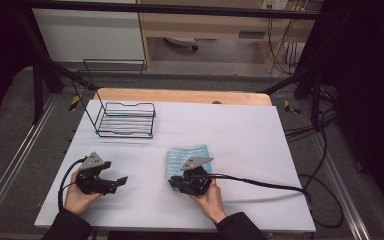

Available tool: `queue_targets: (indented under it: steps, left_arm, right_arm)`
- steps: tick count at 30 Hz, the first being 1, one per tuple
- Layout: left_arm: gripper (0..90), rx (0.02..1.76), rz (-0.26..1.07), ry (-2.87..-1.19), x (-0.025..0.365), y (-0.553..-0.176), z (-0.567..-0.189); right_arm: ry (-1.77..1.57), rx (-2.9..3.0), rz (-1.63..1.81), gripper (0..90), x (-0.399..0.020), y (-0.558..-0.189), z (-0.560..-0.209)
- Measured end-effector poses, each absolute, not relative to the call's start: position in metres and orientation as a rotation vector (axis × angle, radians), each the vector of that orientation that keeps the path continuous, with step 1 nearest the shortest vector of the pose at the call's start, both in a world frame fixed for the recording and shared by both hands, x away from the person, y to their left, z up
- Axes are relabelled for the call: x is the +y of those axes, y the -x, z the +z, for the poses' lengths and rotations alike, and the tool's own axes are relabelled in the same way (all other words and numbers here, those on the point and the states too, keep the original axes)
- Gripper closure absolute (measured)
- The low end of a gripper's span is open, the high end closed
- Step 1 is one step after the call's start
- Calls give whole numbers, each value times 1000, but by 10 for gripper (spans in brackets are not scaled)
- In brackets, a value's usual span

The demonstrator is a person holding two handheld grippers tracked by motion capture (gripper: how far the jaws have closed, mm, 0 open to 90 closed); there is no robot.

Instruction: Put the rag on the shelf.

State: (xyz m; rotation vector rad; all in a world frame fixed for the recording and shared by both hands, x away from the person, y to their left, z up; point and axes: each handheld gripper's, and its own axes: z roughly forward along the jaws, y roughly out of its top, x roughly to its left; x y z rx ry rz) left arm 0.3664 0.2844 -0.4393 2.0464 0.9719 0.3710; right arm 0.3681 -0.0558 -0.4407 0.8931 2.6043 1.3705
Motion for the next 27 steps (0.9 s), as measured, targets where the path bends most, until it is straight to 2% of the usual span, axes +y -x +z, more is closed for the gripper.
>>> queue_targets:
  steps: [6,12,14,15,16,20,22,27]
  left_arm:
    - [99,972,370,-2046,284,-366,-439]
    - [98,973,369,-2046,285,-366,-439]
    - [98,974,370,-2046,285,-366,-439]
    - [98,974,369,-2046,285,-366,-439]
    - [98,975,369,-2046,285,-366,-439]
    - [98,979,368,-2040,284,-366,-439]
    - [98,976,368,-2046,284,-366,-439]
    - [98,978,368,-2047,282,-365,-439]
  right_arm:
    - [-903,2626,1383,735,-54,-370,-444]
    - [-904,2590,1433,572,-61,-373,-430]
    - [-907,2576,1443,552,-64,-374,-427]
    - [-934,2548,1457,498,-72,-377,-424]
    - [-934,2548,1457,498,-72,-377,-424]
    - [-1011,2468,1442,387,-96,-388,-420]
    - [-1028,2454,1435,367,-101,-390,-420]
    - [-1106,2399,1423,235,-128,-400,-425]
